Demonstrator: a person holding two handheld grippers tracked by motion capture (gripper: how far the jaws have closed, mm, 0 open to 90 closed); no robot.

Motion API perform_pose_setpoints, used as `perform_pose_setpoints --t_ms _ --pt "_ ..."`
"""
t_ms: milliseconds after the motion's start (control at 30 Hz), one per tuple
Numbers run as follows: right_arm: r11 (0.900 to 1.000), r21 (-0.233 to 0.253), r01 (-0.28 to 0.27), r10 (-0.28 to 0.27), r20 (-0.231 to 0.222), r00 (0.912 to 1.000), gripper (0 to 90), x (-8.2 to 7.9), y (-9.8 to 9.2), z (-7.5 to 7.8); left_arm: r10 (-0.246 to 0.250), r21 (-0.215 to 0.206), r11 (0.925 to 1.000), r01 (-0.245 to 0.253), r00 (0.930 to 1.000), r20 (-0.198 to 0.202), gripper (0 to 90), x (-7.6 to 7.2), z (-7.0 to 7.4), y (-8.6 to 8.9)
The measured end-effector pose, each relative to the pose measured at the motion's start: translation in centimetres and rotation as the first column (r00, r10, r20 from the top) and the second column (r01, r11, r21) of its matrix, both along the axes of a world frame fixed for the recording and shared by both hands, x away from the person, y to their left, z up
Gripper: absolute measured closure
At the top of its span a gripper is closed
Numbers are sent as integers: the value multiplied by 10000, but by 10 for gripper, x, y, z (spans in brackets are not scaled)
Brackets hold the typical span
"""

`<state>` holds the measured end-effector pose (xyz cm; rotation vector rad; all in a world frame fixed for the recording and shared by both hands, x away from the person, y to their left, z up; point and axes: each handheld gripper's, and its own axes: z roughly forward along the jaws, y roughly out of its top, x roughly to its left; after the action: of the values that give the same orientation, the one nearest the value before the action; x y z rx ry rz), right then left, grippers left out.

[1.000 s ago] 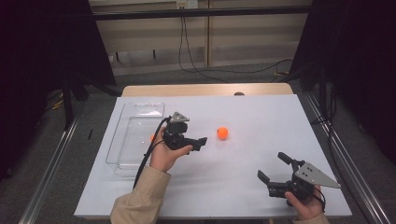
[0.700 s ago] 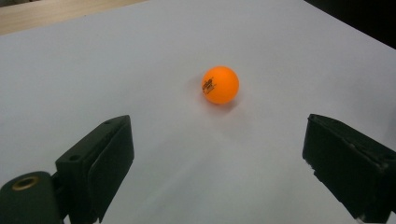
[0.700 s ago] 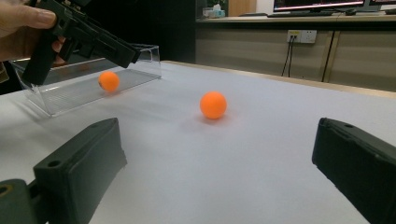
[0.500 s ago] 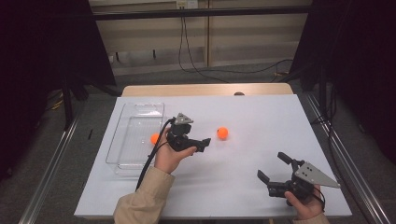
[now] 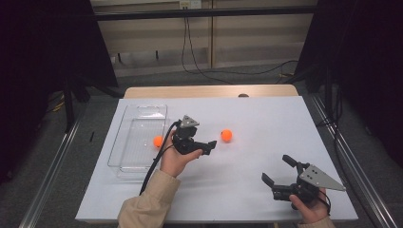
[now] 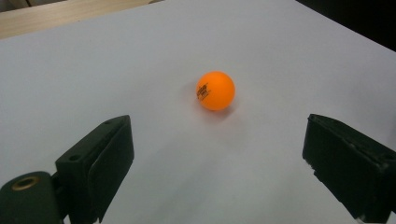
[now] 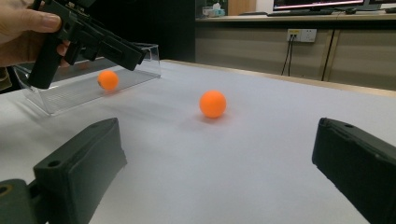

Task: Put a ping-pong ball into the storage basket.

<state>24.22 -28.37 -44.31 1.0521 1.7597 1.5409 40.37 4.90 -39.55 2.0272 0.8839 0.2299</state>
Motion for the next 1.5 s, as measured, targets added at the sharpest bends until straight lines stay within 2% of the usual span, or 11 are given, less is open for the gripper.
perform_pose_setpoints --t_ms 567,1500 --pt "10000 34 49 -49 -8 10000 12 1 -1 0 -30 -247 9997 33 9999 102 86 3 -8 -10" --pt "10000 12 -17 17 -44 10000 12 4 1 -1 123 -203 9997 -116 9992 388 86 11 -21 -20"
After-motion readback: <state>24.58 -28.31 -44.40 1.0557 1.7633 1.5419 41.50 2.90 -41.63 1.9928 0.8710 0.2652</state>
